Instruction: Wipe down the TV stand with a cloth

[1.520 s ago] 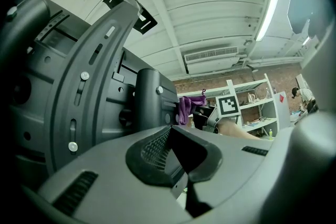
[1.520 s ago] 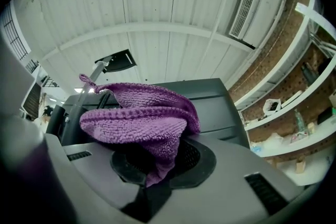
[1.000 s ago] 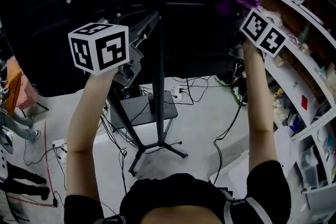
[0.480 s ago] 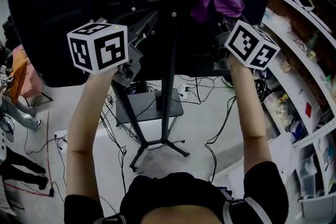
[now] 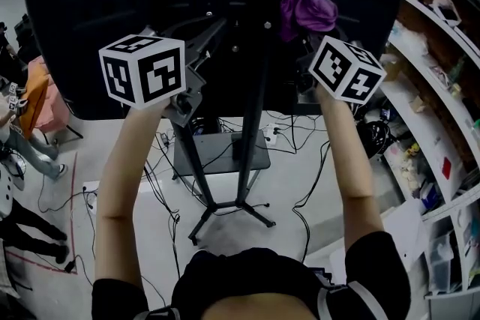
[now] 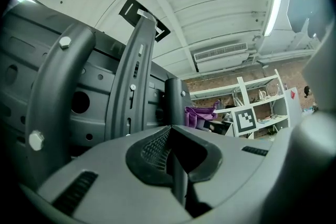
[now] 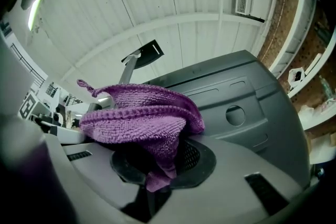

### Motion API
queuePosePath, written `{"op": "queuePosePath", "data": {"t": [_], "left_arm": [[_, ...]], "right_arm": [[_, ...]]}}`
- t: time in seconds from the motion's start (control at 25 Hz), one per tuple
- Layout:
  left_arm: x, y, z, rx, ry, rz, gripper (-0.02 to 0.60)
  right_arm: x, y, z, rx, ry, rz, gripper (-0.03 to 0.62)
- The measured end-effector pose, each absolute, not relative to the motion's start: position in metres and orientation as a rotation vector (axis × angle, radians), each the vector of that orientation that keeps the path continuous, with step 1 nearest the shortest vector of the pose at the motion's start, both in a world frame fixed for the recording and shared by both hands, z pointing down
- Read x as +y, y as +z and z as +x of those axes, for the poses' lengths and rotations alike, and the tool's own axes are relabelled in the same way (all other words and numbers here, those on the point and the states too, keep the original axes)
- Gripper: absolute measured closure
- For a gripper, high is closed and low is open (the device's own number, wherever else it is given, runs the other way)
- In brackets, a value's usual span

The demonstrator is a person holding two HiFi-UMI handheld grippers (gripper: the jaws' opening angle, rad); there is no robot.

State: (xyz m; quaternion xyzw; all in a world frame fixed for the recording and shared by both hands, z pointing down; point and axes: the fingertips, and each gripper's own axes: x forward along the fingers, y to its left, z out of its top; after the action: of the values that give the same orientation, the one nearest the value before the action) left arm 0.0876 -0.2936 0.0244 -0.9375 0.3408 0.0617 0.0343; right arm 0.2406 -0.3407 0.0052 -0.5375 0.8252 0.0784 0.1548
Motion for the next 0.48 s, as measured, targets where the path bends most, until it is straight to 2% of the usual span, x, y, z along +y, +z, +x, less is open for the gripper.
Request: {"op": "queuePosePath", "data": {"t": [0.48], "left_arm": [[-0.294,0.026,0.114,0.959,0.182,-2.923,0.575]], "right_arm": [[-0.34,0.018,0.304,2.263,0.178,-1.681,0.53]]}}
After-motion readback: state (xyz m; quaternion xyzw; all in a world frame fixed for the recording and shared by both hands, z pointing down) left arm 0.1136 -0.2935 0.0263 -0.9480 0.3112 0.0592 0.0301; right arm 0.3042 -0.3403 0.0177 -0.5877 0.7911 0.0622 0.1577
